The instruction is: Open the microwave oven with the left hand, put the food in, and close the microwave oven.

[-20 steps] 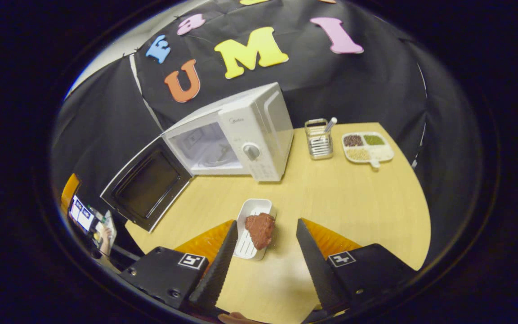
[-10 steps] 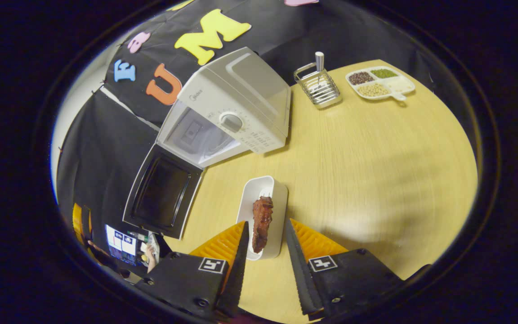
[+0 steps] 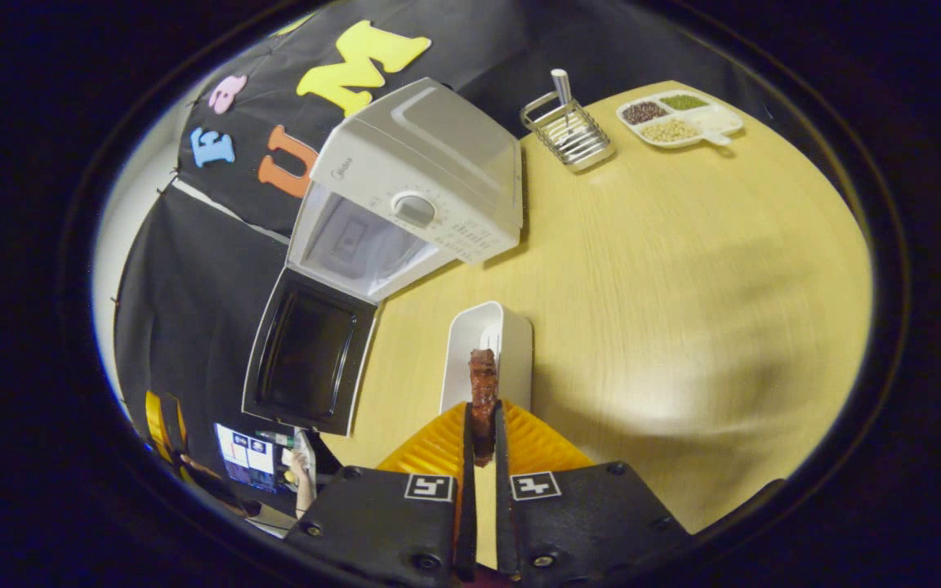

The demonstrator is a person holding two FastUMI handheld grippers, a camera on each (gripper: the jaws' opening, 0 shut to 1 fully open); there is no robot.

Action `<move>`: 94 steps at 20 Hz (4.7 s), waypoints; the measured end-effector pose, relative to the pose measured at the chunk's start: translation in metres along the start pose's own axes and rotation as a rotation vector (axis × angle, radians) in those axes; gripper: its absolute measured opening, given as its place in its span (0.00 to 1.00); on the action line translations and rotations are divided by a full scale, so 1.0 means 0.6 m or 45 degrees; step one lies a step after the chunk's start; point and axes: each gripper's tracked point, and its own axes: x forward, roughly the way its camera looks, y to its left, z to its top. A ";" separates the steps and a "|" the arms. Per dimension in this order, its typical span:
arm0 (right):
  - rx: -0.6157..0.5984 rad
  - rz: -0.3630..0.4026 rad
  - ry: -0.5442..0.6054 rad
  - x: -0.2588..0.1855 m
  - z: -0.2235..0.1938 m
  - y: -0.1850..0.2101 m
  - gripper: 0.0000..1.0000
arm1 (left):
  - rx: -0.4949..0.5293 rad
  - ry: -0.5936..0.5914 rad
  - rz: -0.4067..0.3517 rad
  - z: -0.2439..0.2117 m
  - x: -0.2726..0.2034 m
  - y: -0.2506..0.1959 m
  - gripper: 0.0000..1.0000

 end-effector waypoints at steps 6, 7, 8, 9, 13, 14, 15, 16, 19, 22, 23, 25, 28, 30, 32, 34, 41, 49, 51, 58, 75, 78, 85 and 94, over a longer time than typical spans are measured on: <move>-0.288 -0.120 -0.103 -0.045 -0.011 0.065 0.11 | 0.015 -0.006 -0.018 -0.014 -0.004 0.016 0.97; -0.341 -0.153 -0.127 -0.047 -0.012 0.077 0.11 | 0.017 -0.015 -0.026 -0.017 -0.004 0.019 0.97; -0.400 -0.185 -0.155 -0.047 -0.012 0.091 0.12 | 0.015 -0.010 -0.025 -0.024 -0.005 0.025 0.97; -0.459 -0.216 -0.186 -0.047 -0.010 0.107 0.12 | 0.009 0.004 -0.021 -0.032 -0.006 0.033 0.97; -0.675 -0.327 -0.327 -0.023 -0.001 0.179 0.12 | 0.014 0.014 -0.010 -0.050 -0.015 0.063 0.97; -0.733 -0.368 -0.369 -0.015 0.005 0.192 0.11 | 0.045 -0.009 -0.010 -0.049 -0.016 0.070 0.97; -0.792 -0.405 -0.414 -0.006 0.010 0.208 0.11 | 0.063 -0.012 -0.014 -0.053 -0.019 0.074 0.96; -0.842 -0.425 -0.461 0.004 0.017 0.228 0.12 | 0.066 -0.008 -0.026 -0.062 -0.023 0.073 0.96; -0.921 -0.454 -0.538 0.039 0.026 0.277 0.12 | 0.045 0.020 -0.031 -0.077 -0.027 0.080 0.97; -0.931 -0.438 -0.559 0.092 0.034 0.316 0.11 | 0.025 0.070 0.027 -0.097 -0.021 0.103 0.97; -0.926 -0.437 -0.573 0.112 0.040 0.327 0.11 | 0.018 0.090 0.034 -0.104 -0.019 0.106 0.97; -0.897 -0.434 -0.598 0.150 0.054 0.341 0.11 | 0.002 0.109 0.040 -0.109 -0.018 0.111 0.97; -0.822 -0.417 -0.610 0.212 0.073 0.353 0.11 | 0.001 0.101 0.032 -0.110 -0.012 0.112 0.96; -0.746 -0.427 -0.638 0.252 0.095 0.354 0.11 | -0.006 0.105 0.014 -0.114 -0.010 0.104 0.96; -0.648 -0.430 -0.711 0.283 0.122 0.358 0.12 | -0.022 0.101 -0.012 -0.119 -0.006 0.094 0.96; -0.535 -0.427 -0.795 0.314 0.151 0.356 0.12 | -0.034 0.110 -0.051 -0.129 0.001 0.080 0.96; -0.088 -0.333 -1.033 0.432 0.242 0.352 0.13 | -0.047 0.146 -0.068 -0.154 0.018 0.088 0.96; 0.461 -0.247 -1.108 0.516 0.287 0.305 0.13 | -0.029 0.169 -0.067 -0.176 0.032 0.114 0.96; 0.522 -0.204 -1.111 0.530 0.282 0.310 0.13 | -0.036 0.189 -0.065 -0.184 0.034 0.118 0.96; 0.417 -0.301 -1.168 0.523 0.292 0.307 0.05 | -0.140 0.183 -0.038 -0.186 0.036 0.140 0.95; -0.212 -0.733 -0.960 0.503 0.281 0.275 0.98 | -0.098 0.163 0.033 -0.171 -0.029 0.173 0.94; -0.326 -0.740 -0.876 0.508 0.270 0.278 0.99 | -0.107 0.159 0.074 -0.171 -0.045 0.186 0.94; -0.600 -0.814 -0.627 0.499 0.253 0.272 0.99 | -0.133 0.149 0.136 -0.170 -0.082 0.217 0.93; -0.794 -0.795 -0.584 0.412 0.223 0.300 1.00 | -0.091 0.127 0.244 -0.165 -0.103 0.262 0.93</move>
